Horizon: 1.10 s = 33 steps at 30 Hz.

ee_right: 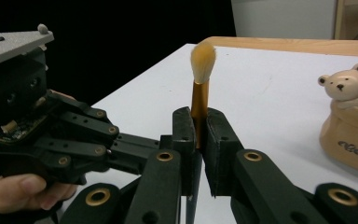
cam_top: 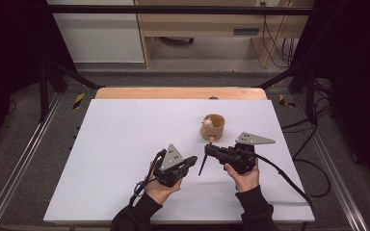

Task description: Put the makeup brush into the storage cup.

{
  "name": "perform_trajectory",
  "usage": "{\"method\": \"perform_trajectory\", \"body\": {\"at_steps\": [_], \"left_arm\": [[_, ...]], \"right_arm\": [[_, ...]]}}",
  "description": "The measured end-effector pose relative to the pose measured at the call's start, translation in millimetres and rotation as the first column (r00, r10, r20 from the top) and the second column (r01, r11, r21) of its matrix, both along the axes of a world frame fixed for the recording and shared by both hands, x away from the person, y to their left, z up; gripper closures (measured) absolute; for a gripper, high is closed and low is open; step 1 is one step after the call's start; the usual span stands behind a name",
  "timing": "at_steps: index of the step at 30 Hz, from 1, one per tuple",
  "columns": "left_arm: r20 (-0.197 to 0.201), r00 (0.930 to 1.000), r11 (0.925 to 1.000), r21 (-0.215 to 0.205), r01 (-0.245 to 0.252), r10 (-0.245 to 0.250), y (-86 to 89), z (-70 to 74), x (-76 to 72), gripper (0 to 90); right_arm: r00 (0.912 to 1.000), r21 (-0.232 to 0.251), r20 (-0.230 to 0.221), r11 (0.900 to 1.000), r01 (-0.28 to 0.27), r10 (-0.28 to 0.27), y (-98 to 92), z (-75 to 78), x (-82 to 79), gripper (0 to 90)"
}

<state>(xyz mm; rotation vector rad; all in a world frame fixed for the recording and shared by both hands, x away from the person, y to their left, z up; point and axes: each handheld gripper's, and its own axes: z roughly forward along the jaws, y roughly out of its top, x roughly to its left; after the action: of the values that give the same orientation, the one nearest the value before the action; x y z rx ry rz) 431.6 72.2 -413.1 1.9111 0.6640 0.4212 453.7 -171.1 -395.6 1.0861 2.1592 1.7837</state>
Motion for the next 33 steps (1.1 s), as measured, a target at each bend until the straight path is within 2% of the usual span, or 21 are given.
{"method": "perform_trajectory", "body": {"at_steps": [6, 10, 11, 17, 24, 25, 26, 30, 33], "left_arm": [[-0.030, 0.9995, 0.9999, 0.005, -0.012, 0.012, 11.9, 4.1, 4.8, 88.1], [-0.031, 0.9993, 0.9996, 0.020, -0.021, 0.021, 20.9, 5.7, 6.3, 84.5], [-0.041, 0.9988, 0.9991, 0.035, -0.024, 0.026, 26.1, 5.7, 7.7, 82.1], [-0.052, 0.9970, 0.9976, 0.040, -0.056, 0.058, 44.3, 3.6, 9.9, 70.0], [-0.046, 0.9942, 0.9937, 0.061, -0.094, 0.097, 64.0, -0.5, 8.9, 57.5], [-0.054, 0.9933, 0.9934, 0.058, -0.099, 0.102, 67.9, -1.4, 8.9, 57.5], [-0.059, 0.9912, 0.9917, 0.057, -0.115, 0.119, 76.0, -3.6, 8.4, 53.0], [-0.058, 0.9879, 0.9886, 0.053, -0.141, 0.144, 88.3, -7.3, 6.8, 45.4], [-0.059, 0.9826, 0.9840, 0.041, -0.174, 0.176, 104.1, -12.1, 5.2, 39.7]], "right_arm": [[0.9996, -0.032, 0.017, 0.999, 0.022, -0.022, -1.0, 0.1, -0.4, 83.8], [0.9994, -0.044, 0.023, 0.999, 0.027, -0.026, -1.3, 0.4, -1.1, 83.8], [0.9992, -0.048, 0.029, 0.998, 0.030, -0.028, -1.6, 0.3, -1.2, 83.8], [0.9975, -0.072, 0.054, 0.996, 0.049, -0.045, -3.8, 2.0, -2.1, 83.8], [0.9949, -0.101, 0.083, 0.993, 0.065, -0.057, -8.6, 5.4, -4.6, 83.8], [0.9949, -0.101, 0.083, 0.993, 0.065, -0.057, -8.6, 5.4, -4.6, 83.8], [0.9939, -0.108, 0.092, 0.992, 0.071, -0.061, -10.0, 6.3, -5.2, 83.8], [0.9932, -0.116, 0.097, 0.990, 0.076, -0.065, -12.0, 6.7, -5.6, 83.8], [0.9924, -0.121, 0.098, 0.989, 0.086, -0.075, -15.3, 6.6, -5.1, 83.8]]}}
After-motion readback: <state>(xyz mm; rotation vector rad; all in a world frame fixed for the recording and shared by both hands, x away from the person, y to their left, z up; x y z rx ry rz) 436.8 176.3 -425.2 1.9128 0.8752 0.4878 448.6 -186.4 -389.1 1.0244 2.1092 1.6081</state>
